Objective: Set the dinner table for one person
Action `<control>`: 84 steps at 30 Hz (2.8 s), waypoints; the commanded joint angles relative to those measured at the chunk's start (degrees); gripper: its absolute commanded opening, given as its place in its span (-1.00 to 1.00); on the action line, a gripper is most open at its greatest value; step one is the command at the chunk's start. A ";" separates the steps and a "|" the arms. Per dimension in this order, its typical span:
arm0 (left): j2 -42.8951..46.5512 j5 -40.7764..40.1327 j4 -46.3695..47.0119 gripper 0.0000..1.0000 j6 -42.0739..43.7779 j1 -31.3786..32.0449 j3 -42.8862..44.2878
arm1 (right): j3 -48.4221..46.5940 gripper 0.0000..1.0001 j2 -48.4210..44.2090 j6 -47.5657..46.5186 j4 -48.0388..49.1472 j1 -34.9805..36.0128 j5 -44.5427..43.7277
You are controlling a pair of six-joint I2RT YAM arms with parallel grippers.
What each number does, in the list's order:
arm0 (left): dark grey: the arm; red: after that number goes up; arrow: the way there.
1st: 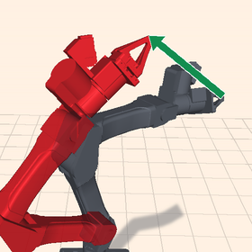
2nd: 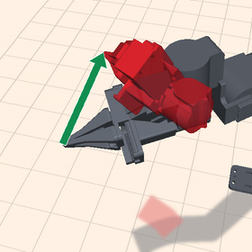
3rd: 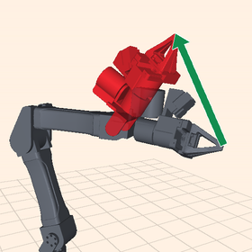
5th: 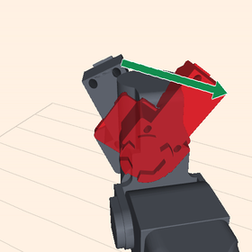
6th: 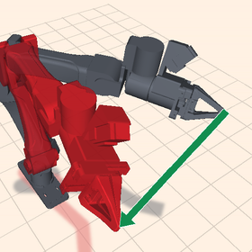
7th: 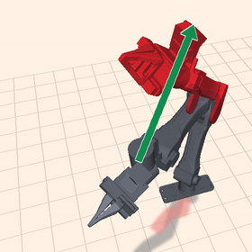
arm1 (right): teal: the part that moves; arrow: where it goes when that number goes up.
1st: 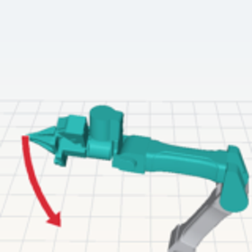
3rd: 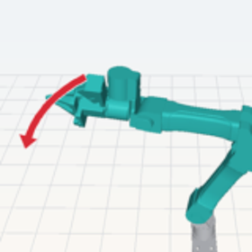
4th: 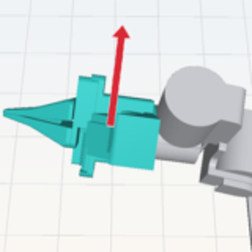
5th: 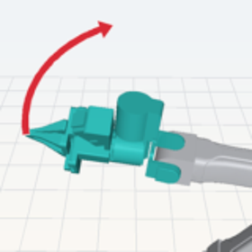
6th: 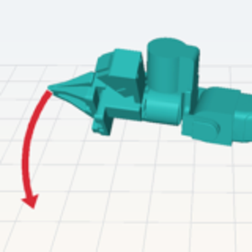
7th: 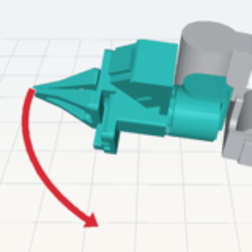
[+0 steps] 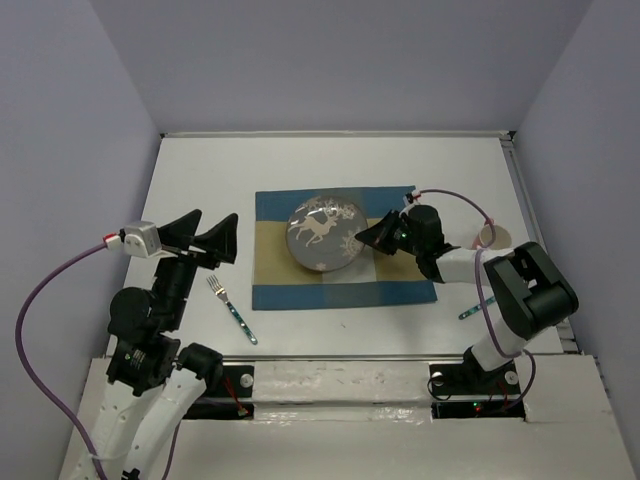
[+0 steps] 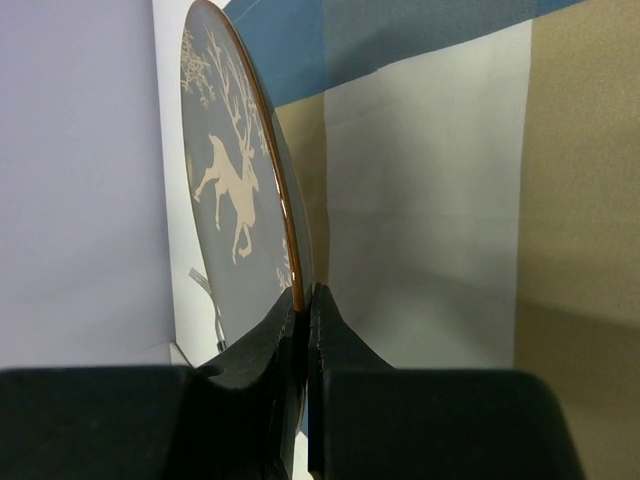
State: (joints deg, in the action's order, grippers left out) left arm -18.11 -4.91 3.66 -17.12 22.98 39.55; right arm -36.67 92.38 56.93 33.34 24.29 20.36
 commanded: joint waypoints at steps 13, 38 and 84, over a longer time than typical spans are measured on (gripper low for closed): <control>-1.58 1.57 3.19 0.98 -0.63 -0.83 -0.70 | -3.94 -1.00 7.81 4.33 16.93 -0.65 10.14; -1.14 2.01 3.19 0.98 -0.63 -1.01 -0.79 | -5.52 -0.04 9.23 -3.31 2.87 -0.65 5.31; 0.79 2.09 2.84 0.98 -0.28 3.03 -0.61 | -20.47 0.11 -12.93 -35.04 -54.62 -25.44 -44.44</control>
State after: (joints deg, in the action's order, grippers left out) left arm -17.78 -3.44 3.62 -17.87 25.82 39.00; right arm -56.53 78.17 21.80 -22.11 -0.78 -26.98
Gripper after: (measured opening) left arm 0.989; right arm 0.575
